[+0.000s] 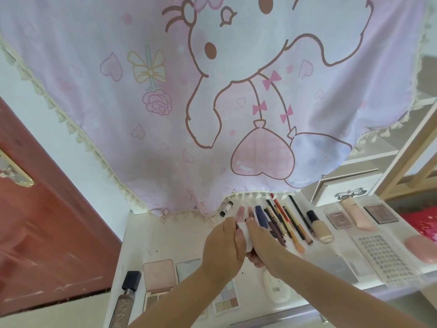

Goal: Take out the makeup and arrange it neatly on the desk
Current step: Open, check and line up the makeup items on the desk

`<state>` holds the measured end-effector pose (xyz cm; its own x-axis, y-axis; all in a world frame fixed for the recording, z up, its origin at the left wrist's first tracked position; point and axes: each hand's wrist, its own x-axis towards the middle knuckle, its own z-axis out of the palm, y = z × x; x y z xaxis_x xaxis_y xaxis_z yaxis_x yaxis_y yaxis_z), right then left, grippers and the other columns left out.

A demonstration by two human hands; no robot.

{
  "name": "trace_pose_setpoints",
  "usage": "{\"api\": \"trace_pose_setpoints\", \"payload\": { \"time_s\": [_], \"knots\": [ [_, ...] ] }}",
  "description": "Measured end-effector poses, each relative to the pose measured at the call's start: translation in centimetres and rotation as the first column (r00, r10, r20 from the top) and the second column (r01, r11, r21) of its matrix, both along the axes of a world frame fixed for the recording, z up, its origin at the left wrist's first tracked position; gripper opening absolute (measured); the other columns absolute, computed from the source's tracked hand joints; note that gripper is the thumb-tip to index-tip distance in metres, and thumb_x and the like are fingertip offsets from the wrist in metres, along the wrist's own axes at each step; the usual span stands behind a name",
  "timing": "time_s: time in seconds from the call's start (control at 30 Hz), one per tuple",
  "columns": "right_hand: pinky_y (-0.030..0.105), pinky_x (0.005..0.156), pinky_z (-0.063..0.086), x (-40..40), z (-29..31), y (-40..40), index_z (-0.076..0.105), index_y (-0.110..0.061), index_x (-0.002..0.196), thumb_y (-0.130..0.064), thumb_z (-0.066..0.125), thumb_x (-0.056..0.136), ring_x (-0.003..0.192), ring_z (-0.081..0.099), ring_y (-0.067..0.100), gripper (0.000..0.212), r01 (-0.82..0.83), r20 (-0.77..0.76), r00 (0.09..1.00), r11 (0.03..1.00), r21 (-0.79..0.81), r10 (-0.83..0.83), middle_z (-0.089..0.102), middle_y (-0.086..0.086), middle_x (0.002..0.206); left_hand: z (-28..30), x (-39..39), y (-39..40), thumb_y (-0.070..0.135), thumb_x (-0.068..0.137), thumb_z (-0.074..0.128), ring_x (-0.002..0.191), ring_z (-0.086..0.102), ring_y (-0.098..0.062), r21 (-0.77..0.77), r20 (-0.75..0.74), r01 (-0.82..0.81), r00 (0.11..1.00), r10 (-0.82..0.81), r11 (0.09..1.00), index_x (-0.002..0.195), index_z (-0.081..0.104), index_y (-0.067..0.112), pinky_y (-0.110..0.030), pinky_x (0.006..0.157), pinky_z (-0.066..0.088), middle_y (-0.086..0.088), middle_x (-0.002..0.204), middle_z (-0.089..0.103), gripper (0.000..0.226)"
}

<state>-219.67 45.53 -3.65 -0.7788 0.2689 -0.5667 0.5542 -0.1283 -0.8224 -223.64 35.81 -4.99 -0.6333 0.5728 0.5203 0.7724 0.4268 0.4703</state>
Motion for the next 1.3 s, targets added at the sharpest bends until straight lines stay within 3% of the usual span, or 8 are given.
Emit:
{"api": "trace_pose_setpoints", "payload": {
  "time_s": [0.07, 0.1, 0.17, 0.23, 0.43, 0.7, 1.03, 1.3],
  "knots": [
    [0.016, 0.037, 0.029, -0.1, 0.0, 0.4, 0.056, -0.022, 0.068, -0.048, 0.025, 0.095, 0.033, 0.036, 0.004, 0.049, -0.01, -0.096, 0.995, 0.998, 0.065, 0.016, 0.043, -0.007, 0.037, 0.2, 0.1, 0.4, 0.03, 0.09, 0.018, 0.05, 0.038, -0.012, 0.018, 0.18, -0.028, 0.983, 0.024, 0.999, 0.082, 0.052, 0.0, -0.016, 0.048, 0.031, 0.002, 0.059, 0.041, 0.046],
    [0.016, 0.045, 0.035, -0.1, 0.0, 0.7, 0.057, -0.019, 0.102, -0.045, 0.026, 0.096, 0.041, 0.042, 0.002, 0.041, -0.024, -0.143, 0.989, 0.994, 0.107, 0.04, 0.048, -0.009, 0.046, 0.4, 0.0, 0.6, 0.028, 0.094, 0.02, 0.05, 0.038, -0.01, 0.028, 0.263, -0.04, 0.964, 0.031, 0.999, 0.081, 0.049, 0.006, -0.014, 0.048, 0.03, 0.004, 0.059, 0.04, 0.039],
    [0.014, 0.058, 0.039, 0.2, 0.0, 1.7, 0.03, -0.031, 0.088, -0.04, 0.024, 0.097, 0.05, 0.048, -0.004, 0.013, -0.153, -0.2, 0.957, 0.952, 0.266, 0.209, 0.051, -0.013, 0.057, 0.6, -0.3, 0.9, 0.019, 0.098, 0.026, 0.049, 0.034, -0.005, 0.047, 0.394, -0.061, 0.918, 0.037, 0.997, 0.069, 0.037, 0.02, -0.011, 0.05, 0.034, 0.007, 0.056, 0.035, 0.032],
    [0.008, 0.053, 0.04, 0.5, -0.1, 2.7, 0.038, -0.031, 0.093, -0.035, 0.022, 0.098, 0.045, 0.047, -0.009, 0.018, -0.285, -0.198, 0.89, 0.84, 0.462, 0.411, 0.05, -0.011, 0.06, 0.7, -0.5, 1.0, 0.017, 0.099, 0.027, 0.049, 0.035, -0.006, 0.036, 0.552, -0.049, 0.834, 0.021, 0.998, 0.065, 0.033, 0.024, -0.011, 0.05, 0.035, 0.006, 0.056, 0.036, 0.035],
    [0.003, 0.064, 0.043, 1.3, -1.1, 4.7, 0.036, -0.021, 0.133, -0.029, 0.038, 0.096, 0.071, 0.049, -0.008, 0.039, -0.435, -0.103, 0.759, 0.618, 0.655, 0.643, 0.044, -0.019, 0.089, 0.3, -0.4, 1.1, 0.025, 0.1, 0.026, 0.048, 0.051, -0.014, 0.026, 0.958, -0.135, 0.287, 0.014, 0.99, 0.076, 0.051, 0.013, -0.026, 0.056, 0.053, -0.005, 0.058, 0.05, 0.037],
    [0.008, 0.082, 0.047, 1.6, -2.2, 5.4, 0.041, -0.047, 0.106, -0.012, 0.063, 0.082, 0.096, 0.052, -0.011, 0.047, -0.469, -0.193, 0.738, 0.697, 0.543, 0.647, 0.046, -0.018, 0.108, -1.3, -0.4, 0.1, 0.027, 0.099, 0.026, 0.049, 0.056, -0.016, 0.106, 0.982, -0.167, -0.139, -0.13, 0.98, 0.084, 0.058, 0.003, -0.023, 0.048, 0.051, -0.01, 0.059, 0.06, 0.044],
    [0.008, 0.082, 0.046, 0.6, -5.9, 4.6, 0.051, -0.016, 0.121, -0.006, 0.065, 0.076, 0.098, 0.052, 0.0, 0.048, -0.585, -0.026, 0.699, 0.592, 0.554, 0.715, 0.047, -0.021, 0.101, -5.8, -0.7, -2.4, 0.015, 0.096, 0.039, 0.057, 0.067, -0.014, 0.173, 0.925, -0.201, -0.303, -0.229, 0.964, 0.086, 0.061, 0.007, -0.022, 0.054, 0.055, -0.006, 0.065, 0.071, 0.026],
    [0.003, 0.075, 0.042, -1.9, -10.6, 6.1, 0.054, -0.015, 0.116, -0.01, 0.066, 0.073, 0.09, 0.049, 0.002, 0.044, -0.769, 0.11, 0.45, 0.322, 0.553, 0.886, 0.05, -0.009, 0.103, -10.6, 2.0, -1.6, 0.0, 0.093, 0.043, 0.059, 0.066, -0.007, 0.143, 0.906, -0.457, -0.298, -0.302, 0.878, 0.093, 0.061, 0.008, -0.019, 0.063, 0.056, 0.0, 0.07, 0.071, 0.019]
  ]
}}
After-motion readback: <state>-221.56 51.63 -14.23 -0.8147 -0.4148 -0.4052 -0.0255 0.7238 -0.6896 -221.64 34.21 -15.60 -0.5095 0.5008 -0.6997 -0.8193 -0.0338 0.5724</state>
